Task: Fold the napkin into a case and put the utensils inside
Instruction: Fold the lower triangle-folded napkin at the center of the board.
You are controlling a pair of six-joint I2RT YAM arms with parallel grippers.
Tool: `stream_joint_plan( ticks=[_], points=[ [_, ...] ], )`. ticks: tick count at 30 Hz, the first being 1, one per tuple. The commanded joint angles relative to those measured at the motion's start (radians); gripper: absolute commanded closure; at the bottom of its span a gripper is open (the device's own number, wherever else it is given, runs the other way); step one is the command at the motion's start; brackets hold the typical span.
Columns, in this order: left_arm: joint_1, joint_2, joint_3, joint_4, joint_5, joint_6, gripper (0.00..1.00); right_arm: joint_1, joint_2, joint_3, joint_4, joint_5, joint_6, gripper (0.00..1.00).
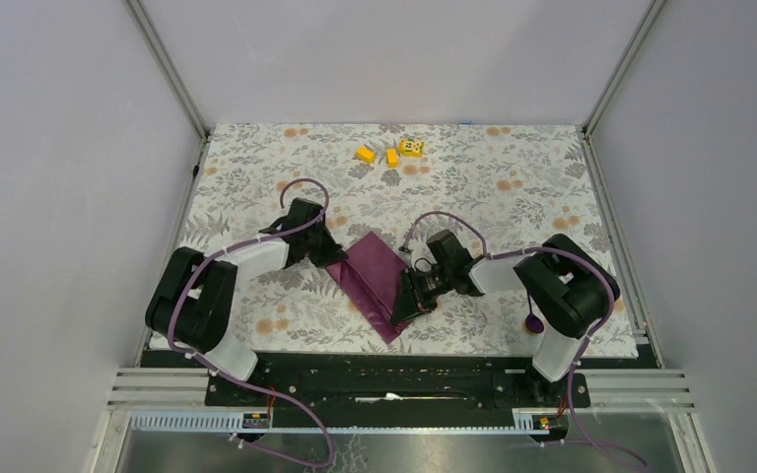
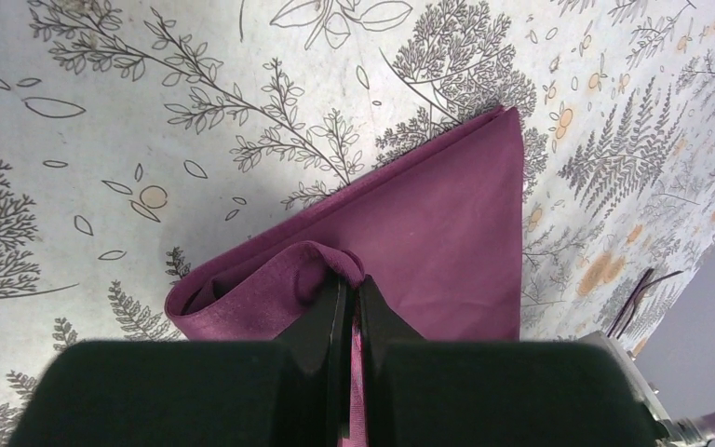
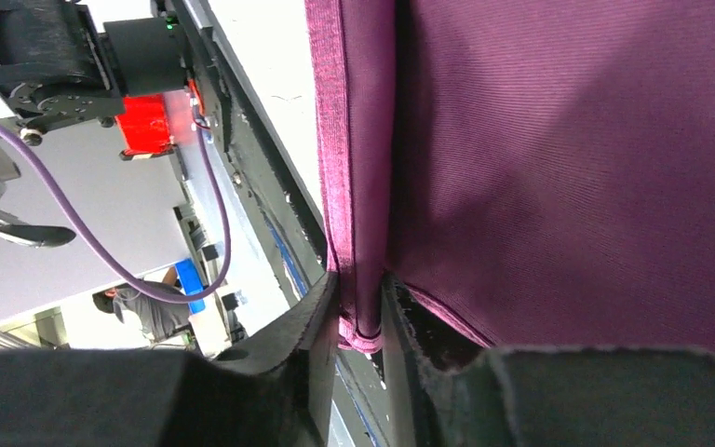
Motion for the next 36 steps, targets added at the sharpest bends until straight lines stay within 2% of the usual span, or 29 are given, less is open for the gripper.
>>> stream_joint_plan(
  ticks=[1,7,15,19,22,28,31,36],
  points=[
    [0.004,0.017,0.032,0.065,-0.025,0.013,1.0,-0.002,-0.036,0.051,-0.127,0.054,-0.082,0.66],
    [0.005,0.019,0.019,0.068,-0.011,0.02,1.0,-0.001,-0.095,0.096,-0.263,0.154,-0.171,0.45],
    [0.004,0.03,0.023,0.062,-0.012,0.031,1.0,0.0,-0.111,0.151,-0.332,0.256,-0.218,0.26],
    [0.004,0.038,0.029,0.059,-0.01,0.032,1.0,0.018,-0.095,0.175,-0.332,0.289,-0.23,0.24],
    [0.004,0.038,0.034,0.051,-0.012,0.035,1.0,0.038,-0.074,0.197,-0.342,0.312,-0.234,0.3],
    [0.005,0.031,0.047,0.034,-0.023,0.043,0.99,0.077,-0.057,0.213,-0.347,0.34,-0.238,0.51],
    [0.006,0.03,0.05,0.033,-0.022,0.044,0.98,0.099,-0.052,0.223,-0.342,0.354,-0.233,0.56],
    [0.007,0.031,0.054,0.03,-0.022,0.048,0.96,0.104,-0.026,0.231,-0.329,0.404,-0.223,0.78]
  ],
)
